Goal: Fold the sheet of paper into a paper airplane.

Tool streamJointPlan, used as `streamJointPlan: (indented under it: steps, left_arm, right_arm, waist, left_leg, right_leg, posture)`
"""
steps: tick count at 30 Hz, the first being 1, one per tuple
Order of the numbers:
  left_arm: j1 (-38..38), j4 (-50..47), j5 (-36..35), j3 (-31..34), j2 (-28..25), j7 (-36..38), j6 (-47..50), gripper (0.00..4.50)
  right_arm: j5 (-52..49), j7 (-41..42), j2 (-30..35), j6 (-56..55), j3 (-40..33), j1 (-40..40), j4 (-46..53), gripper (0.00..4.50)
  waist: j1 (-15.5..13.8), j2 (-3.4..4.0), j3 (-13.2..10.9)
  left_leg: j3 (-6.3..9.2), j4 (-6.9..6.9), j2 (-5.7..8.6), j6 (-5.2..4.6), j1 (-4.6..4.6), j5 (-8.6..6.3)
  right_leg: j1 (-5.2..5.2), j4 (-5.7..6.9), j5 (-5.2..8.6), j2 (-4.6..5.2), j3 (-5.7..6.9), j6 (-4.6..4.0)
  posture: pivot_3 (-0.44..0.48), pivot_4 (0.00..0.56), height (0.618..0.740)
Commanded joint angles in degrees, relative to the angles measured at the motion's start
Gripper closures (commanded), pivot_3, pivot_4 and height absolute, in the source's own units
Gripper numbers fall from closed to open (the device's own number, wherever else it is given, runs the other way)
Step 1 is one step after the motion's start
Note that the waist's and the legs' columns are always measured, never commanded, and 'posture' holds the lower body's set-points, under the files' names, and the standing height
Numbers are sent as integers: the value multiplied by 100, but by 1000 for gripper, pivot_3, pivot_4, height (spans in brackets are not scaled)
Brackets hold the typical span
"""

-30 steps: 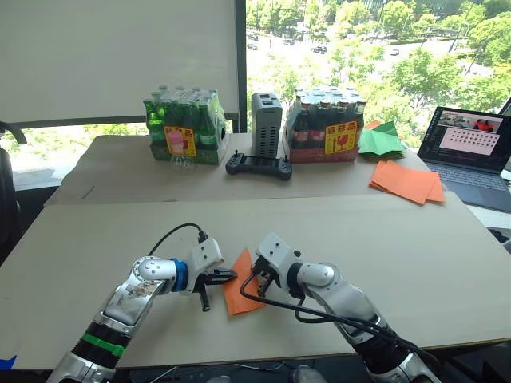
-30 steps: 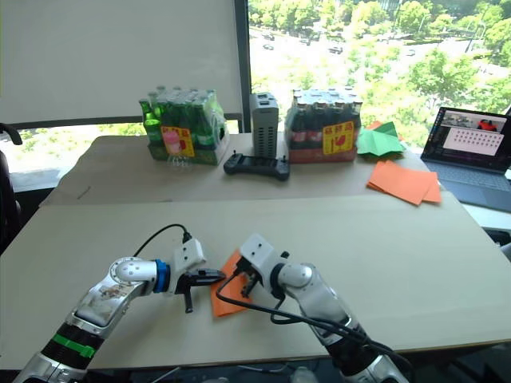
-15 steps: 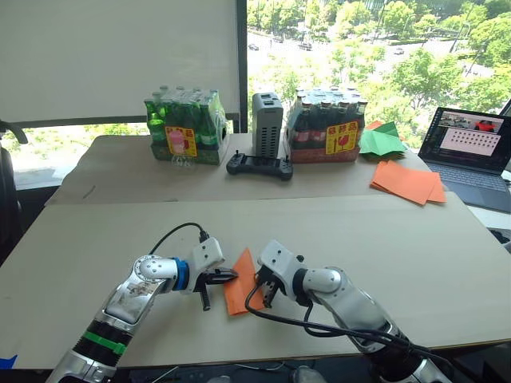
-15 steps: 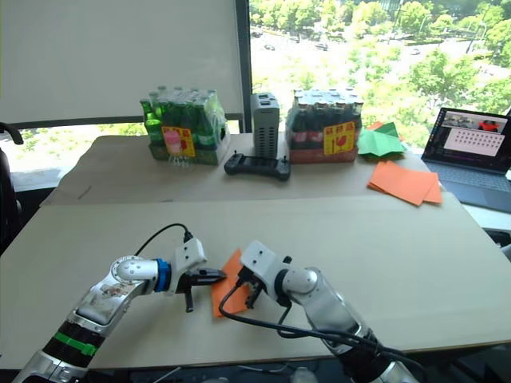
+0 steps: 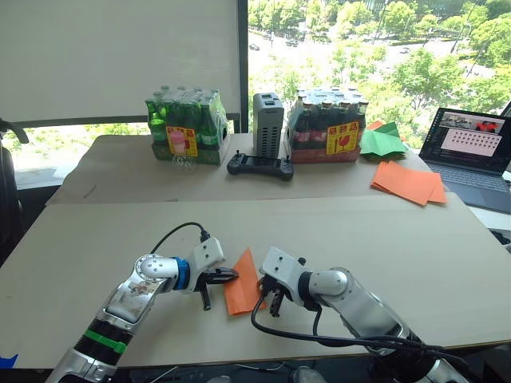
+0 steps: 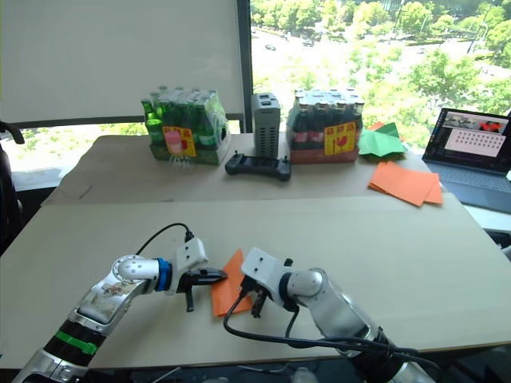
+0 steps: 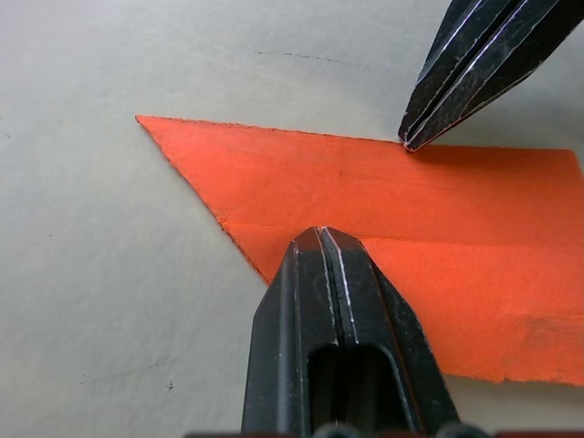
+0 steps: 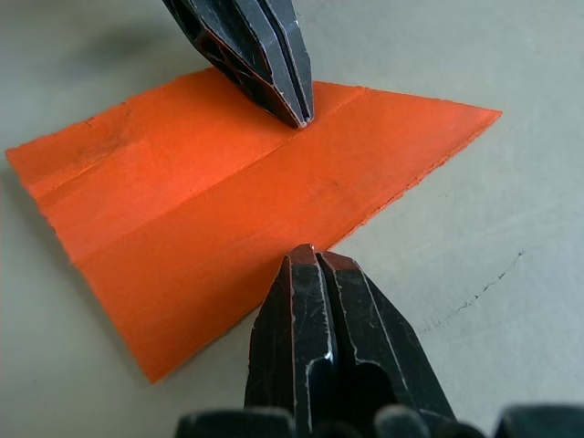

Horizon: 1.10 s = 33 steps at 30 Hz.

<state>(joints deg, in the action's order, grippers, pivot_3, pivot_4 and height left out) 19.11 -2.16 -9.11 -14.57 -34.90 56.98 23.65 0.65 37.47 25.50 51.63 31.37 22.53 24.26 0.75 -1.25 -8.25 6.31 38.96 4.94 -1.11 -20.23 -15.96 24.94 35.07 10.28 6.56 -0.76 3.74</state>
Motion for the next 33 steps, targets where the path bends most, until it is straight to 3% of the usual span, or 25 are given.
streamJointPlan:
  steps: [1, 5, 17, 33]
  left_arm:
    - [-114, 164, 195, -173, -100, 34, 70, 4470]
    - [-91, 187, 203, -200, -104, 78, 68, 4470]
    - [-122, 126, 188, -206, -113, 81, 110, 4470]
    - [-116, 127, 195, -206, -115, 67, 99, 4470]
  right_arm:
    - [-196, 69, -20, -180, -214, -60, 85, 4500]
    - [-324, 63, -30, -344, -427, -45, 200, 4500]
    - [-231, 17, 30, -254, -97, -373, -28, 4500]
    - [-537, 515, 778, -60, 199, -948, 675, 4500]
  waist:
    - [-1, 0, -1]
    - [-1, -1, -4]
    - [-3, 0, -4]
    - [-7, -2, -3]
  left_leg:
    - [0, 0, 0, 0, -1, 0]
    - [0, 0, 1, 0, -8, 0]
    - [0, -2, 1, 0, -8, 0]
    - [0, -4, 0, -2, -6, -1]
  right_leg:
    - [1, 0, 0, 0, 0, 0]
    - [8, -1, 0, 0, 0, 0]
    - [7, -3, 0, 0, 0, 0]
    - [-1, -6, 5, 4, 1, 8]
  posture:
    - [0, 150, 699]
    - [0, 150, 699]
    - [0, 150, 699]
    - [0, 150, 699]
